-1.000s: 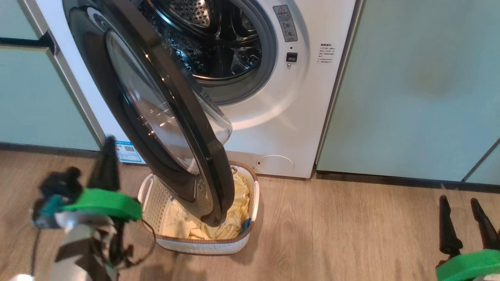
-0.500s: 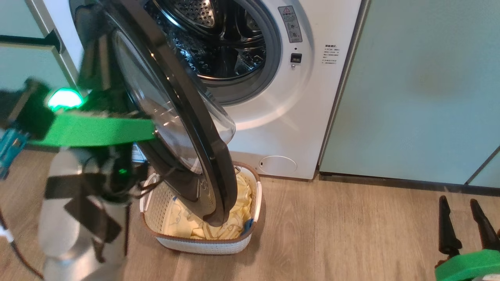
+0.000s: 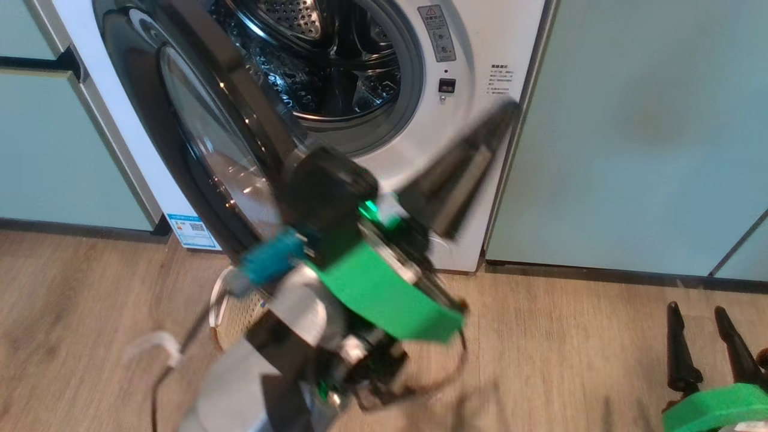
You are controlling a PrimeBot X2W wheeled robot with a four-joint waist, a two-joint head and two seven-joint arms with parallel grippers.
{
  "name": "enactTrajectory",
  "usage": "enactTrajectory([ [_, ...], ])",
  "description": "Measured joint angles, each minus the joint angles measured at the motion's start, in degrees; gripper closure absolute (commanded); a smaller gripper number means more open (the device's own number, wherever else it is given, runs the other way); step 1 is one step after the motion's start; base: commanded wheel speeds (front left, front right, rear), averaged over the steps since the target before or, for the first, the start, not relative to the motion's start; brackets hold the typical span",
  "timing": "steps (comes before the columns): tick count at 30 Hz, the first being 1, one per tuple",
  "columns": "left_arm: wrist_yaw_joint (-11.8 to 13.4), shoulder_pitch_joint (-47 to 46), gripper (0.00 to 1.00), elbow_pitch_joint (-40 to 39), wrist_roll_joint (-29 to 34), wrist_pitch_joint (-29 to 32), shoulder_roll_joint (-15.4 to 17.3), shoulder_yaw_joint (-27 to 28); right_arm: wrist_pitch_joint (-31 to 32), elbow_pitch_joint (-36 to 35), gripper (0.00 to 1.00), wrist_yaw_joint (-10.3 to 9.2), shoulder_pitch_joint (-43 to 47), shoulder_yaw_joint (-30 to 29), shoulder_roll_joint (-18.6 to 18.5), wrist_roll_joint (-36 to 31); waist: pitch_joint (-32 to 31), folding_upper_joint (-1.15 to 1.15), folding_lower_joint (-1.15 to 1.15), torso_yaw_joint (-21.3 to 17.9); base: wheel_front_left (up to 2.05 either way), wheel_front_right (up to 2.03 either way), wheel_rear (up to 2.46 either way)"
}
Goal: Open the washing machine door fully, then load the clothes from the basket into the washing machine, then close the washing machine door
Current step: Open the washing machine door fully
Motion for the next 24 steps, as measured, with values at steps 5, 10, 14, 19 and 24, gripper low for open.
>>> enactTrajectory([
  [5, 1.1, 1.3, 1.0, 1.1, -1.5, 0.0, 0.2, -6.9, 0.0, 0.0, 0.0, 0.0, 0.0, 0.0, 0.0, 0.3, 0.1, 0.0, 0.0, 0.0, 0.0, 0.0, 0.0],
  [10, 1.6, 3.3, 1.0, 4.5, -2.4, -0.1, 0.4, -14.7, 0.0, 0.1, 0.0, 0.0, 0.0, -0.2, 0.0, 0.3, 0.1, 0.0, 0.0, 0.3, 0.0, 0.0, 0.0],
  [14, 2.3, 4.7, 1.0, 7.8, -2.5, -0.9, 0.5, -18.5, 0.0, 0.2, 0.0, 0.0, 0.0, -0.1, 0.0, 0.3, 0.1, 0.0, 0.0, 0.3, 0.0, 0.0, 0.0],
  [19, 2.5, 5.7, 1.0, 15.1, 0.2, -5.0, 0.7, -22.3, 0.0, 0.2, 0.0, 0.0, 0.0, 0.0, 0.0, 0.3, 0.1, 0.0, 0.0, 0.2, 0.0, 0.0, 0.0],
  [24, 2.4, 5.9, 1.0, 23.2, 2.4, -8.7, 1.1, -23.5, 0.0, 0.4, 0.0, 0.0, 0.0, 0.1, 0.0, 0.3, 0.0, 0.0, 0.0, 0.3, 0.0, 0.0, 0.0],
])
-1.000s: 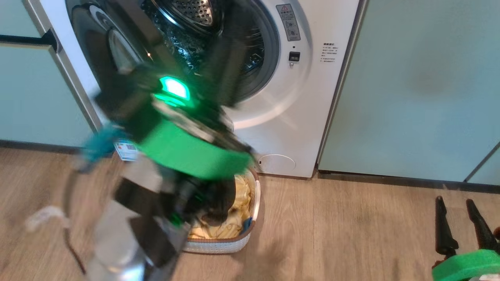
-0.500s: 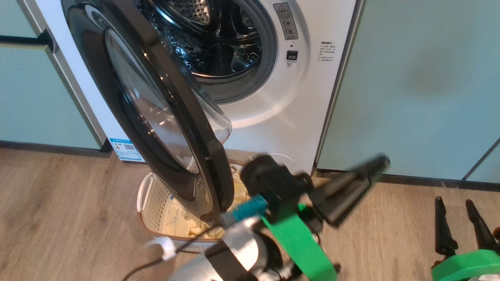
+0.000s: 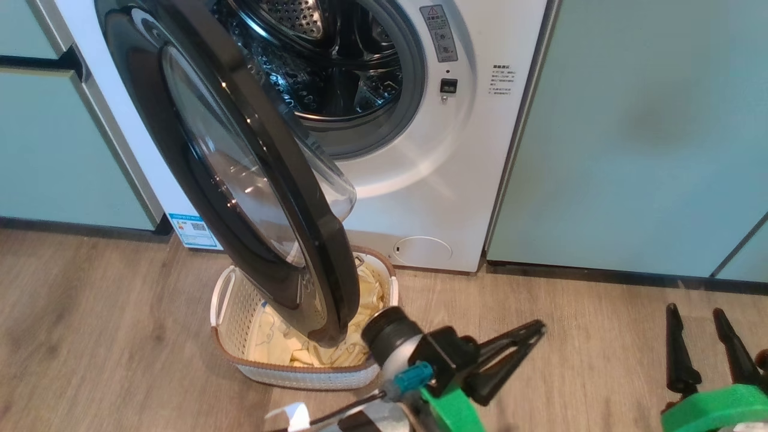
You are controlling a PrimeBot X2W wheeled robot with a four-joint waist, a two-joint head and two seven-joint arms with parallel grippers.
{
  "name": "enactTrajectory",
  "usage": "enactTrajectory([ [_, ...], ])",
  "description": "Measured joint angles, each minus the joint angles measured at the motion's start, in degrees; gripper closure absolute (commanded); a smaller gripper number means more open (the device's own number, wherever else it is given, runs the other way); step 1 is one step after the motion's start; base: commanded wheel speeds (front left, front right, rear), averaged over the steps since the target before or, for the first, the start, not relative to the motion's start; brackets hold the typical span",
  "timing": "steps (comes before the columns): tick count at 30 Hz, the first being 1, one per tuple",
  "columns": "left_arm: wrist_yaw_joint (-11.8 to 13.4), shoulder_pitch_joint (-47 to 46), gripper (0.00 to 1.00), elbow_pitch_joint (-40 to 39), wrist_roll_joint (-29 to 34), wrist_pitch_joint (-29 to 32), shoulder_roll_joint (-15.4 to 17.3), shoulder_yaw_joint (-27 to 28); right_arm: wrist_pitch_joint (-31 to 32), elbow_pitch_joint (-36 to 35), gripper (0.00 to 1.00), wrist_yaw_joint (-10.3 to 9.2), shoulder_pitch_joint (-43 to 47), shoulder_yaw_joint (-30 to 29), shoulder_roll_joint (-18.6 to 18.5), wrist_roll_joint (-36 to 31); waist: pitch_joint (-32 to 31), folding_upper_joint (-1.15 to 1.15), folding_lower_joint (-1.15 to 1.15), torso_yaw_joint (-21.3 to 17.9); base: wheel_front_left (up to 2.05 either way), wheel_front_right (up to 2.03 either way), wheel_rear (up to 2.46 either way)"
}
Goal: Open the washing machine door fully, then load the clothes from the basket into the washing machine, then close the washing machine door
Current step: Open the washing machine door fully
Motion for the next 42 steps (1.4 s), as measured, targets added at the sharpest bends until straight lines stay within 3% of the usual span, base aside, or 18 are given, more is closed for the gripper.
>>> enactTrajectory([
  [7, 0.2, 1.0, 1.0, 10.5, 0.3, -4.0, 0.0, -0.3, 0.0, 0.1, 0.0, 0.0, 0.0, 0.2, 0.0, 0.0, -0.2, 0.0, 0.0, -0.1, 0.0, 0.0, 0.0],
  [12, 2.5, 1.1, 1.0, 14.6, -0.2, -4.9, -0.2, 1.7, 0.0, 0.0, 0.0, 0.0, 0.0, 0.3, 0.0, 0.0, -0.3, 0.0, 0.0, -0.2, 0.0, 0.0, 0.0],
  [22, 7.6, 1.1, 1.0, 13.0, -3.3, -5.0, -0.3, 10.5, 0.0, 0.0, 0.0, 0.0, 0.0, 0.5, 0.0, 0.1, 0.9, 0.0, 0.0, 0.1, 0.0, 0.0, 0.0],
  [42, 11.4, 3.0, 1.0, 11.3, -2.2, -5.0, -0.4, 18.4, 0.0, 0.0, 0.0, 0.0, -0.2, 0.3, 0.0, 0.1, 1.8, 0.0, 0.0, 1.6, 0.0, 0.0, 0.0],
])
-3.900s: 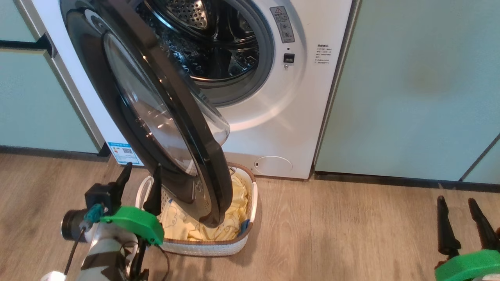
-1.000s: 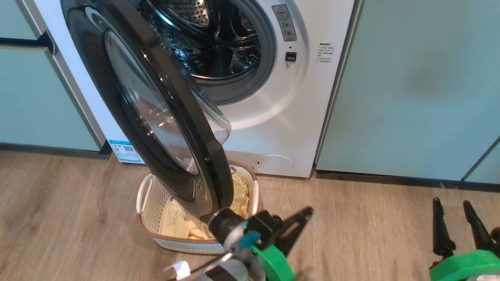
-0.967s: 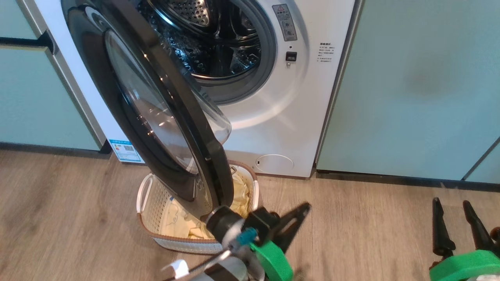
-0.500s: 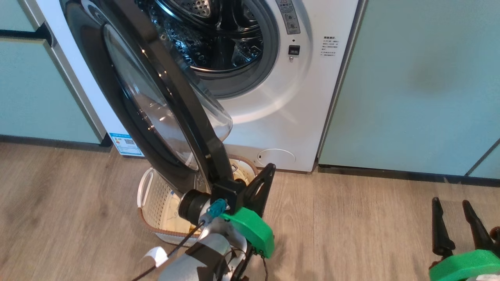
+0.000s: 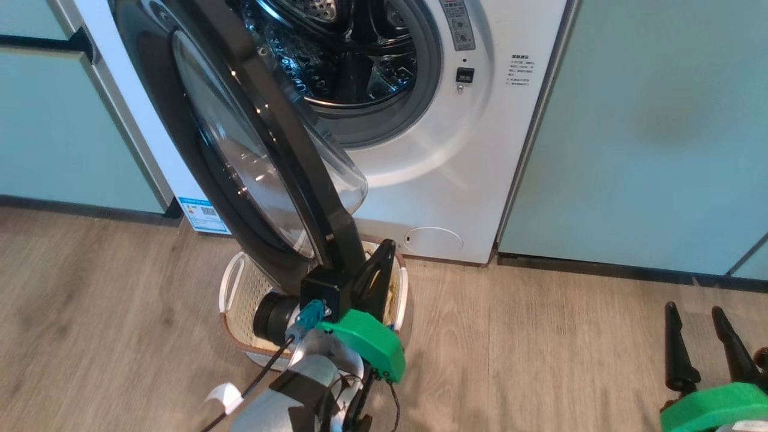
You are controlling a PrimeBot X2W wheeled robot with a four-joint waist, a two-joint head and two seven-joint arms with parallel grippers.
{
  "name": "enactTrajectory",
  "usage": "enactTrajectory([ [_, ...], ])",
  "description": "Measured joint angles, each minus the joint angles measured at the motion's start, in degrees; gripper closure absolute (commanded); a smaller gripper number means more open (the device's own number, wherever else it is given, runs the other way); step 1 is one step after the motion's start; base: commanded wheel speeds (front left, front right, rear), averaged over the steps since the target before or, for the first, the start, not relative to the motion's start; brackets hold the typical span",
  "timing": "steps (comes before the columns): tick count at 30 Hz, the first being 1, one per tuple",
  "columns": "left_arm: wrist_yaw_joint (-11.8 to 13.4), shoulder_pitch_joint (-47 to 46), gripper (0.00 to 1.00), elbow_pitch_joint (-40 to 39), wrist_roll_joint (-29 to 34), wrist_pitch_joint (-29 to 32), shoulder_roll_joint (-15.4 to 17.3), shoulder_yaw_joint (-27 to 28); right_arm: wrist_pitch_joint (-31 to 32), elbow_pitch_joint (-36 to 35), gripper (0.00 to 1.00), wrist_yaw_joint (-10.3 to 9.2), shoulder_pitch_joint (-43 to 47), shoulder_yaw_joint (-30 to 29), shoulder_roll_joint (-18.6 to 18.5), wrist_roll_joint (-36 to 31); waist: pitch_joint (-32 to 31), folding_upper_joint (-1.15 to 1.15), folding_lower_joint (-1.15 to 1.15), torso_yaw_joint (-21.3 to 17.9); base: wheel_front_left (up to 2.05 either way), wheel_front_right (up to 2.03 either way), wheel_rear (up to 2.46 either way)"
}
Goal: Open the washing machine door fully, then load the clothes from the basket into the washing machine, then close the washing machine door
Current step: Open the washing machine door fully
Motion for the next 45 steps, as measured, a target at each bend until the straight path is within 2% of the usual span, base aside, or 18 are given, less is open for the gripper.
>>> enactTrajectory([
  [20, -0.8, 1.9, 1.0, 0.5, 2.6, 0.0, -0.4, 0.9, 0.0, 0.0, 0.0, 0.0, 0.0, -0.2, 0.3, 0.3, -0.5, 0.0, 0.0, 4.0, 0.0, 0.0, 0.0],
  [45, -5.4, 5.2, 1.0, 0.9, 7.0, -0.3, -0.6, 4.2, 0.0, 0.0, 0.0, 0.0, 0.2, -0.6, 1.9, 0.8, -2.2, 0.0, 0.0, 11.9, 0.0, 0.0, 0.0],
])
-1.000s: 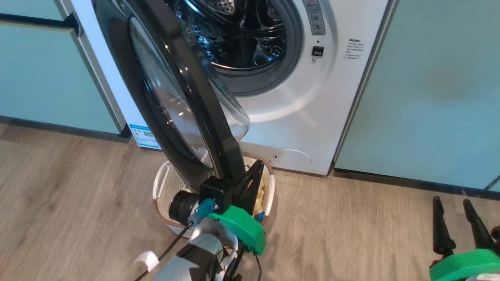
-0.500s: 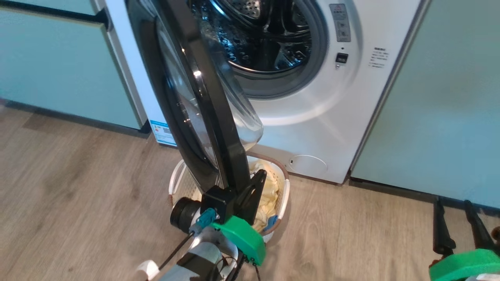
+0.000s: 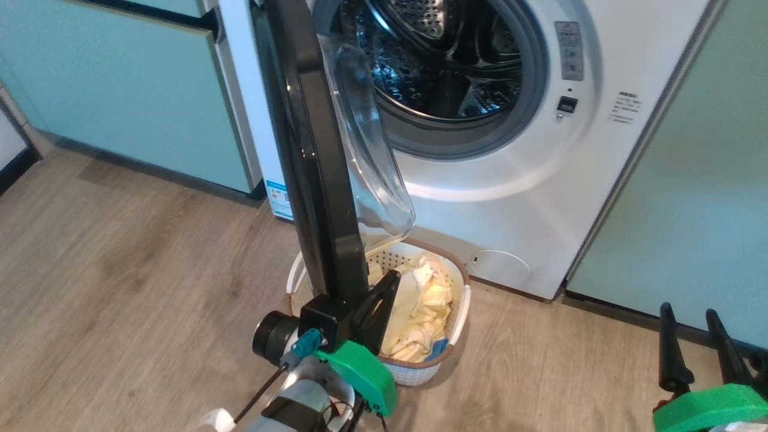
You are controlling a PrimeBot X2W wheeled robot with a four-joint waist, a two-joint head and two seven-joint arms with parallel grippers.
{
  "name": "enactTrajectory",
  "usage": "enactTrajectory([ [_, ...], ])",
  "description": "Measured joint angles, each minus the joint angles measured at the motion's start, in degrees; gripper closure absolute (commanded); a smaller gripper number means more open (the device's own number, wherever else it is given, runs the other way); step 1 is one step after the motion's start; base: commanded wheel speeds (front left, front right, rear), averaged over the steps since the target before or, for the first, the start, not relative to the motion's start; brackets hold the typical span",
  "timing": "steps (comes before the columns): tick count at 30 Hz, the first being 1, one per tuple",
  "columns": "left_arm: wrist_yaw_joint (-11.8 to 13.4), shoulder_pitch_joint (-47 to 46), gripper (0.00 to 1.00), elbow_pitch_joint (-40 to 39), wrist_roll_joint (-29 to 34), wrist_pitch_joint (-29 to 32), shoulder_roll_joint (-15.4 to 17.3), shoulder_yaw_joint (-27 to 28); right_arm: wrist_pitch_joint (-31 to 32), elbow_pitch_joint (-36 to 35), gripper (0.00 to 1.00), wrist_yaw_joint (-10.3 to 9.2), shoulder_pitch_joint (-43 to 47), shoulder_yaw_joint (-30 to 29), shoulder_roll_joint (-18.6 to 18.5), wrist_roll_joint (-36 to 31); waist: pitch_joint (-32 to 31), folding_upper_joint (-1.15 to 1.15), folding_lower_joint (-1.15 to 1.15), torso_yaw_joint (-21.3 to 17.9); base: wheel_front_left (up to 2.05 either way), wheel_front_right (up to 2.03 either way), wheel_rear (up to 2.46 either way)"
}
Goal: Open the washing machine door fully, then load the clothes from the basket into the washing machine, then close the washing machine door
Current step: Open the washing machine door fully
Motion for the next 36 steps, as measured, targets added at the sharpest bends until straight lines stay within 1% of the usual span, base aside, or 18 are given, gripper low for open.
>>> enactTrajectory([
  [7, -1.0, 0.0, 1.0, 0.3, 0.7, 0.0, 0.1, 1.2, 0.0, 0.0, 0.0, 0.0, 0.0, -0.3, 0.2, 0.2, 0.1, 0.0, 0.0, 2.9, 0.0, 0.0, 0.0],
  [12, -2.8, 0.1, 1.0, 0.2, 1.1, 0.0, 0.8, 1.4, 0.0, 0.2, 0.0, 0.0, 0.1, -0.4, 0.3, 0.2, 0.0, 0.0, 0.0, 5.4, 0.0, 0.0, 0.0],
  [17, -5.0, 2.5, 1.0, -1.1, 1.0, 0.0, 2.9, 1.4, 0.0, 0.3, 0.0, 0.0, 0.1, -0.3, 0.4, 0.2, 0.0, 0.0, 0.0, 7.8, 0.0, 0.0, 0.0],
  [20, -5.4, 3.8, 1.0, -2.7, 0.8, 0.0, 4.5, 1.5, 0.0, 0.4, 0.0, 0.0, 0.1, -0.3, 0.4, 0.3, 0.1, 0.0, 0.0, 9.1, 0.0, 0.0, 0.0],
  [26, -4.9, 4.5, 1.0, -5.6, 0.2, 0.5, 5.8, 3.1, 0.0, 0.6, 0.0, 0.0, 0.1, -0.2, 0.5, 0.3, 0.3, 0.0, 0.0, 11.0, 0.0, 0.0, 0.0],
  [36, -4.2, 4.3, 1.0, -5.4, -1.2, 0.5, 6.8, 5.4, 0.0, 0.5, 0.0, 0.0, 0.0, -0.4, 0.6, 0.3, 0.7, 0.0, 0.0, 13.5, 0.0, 0.0, 0.0],
])
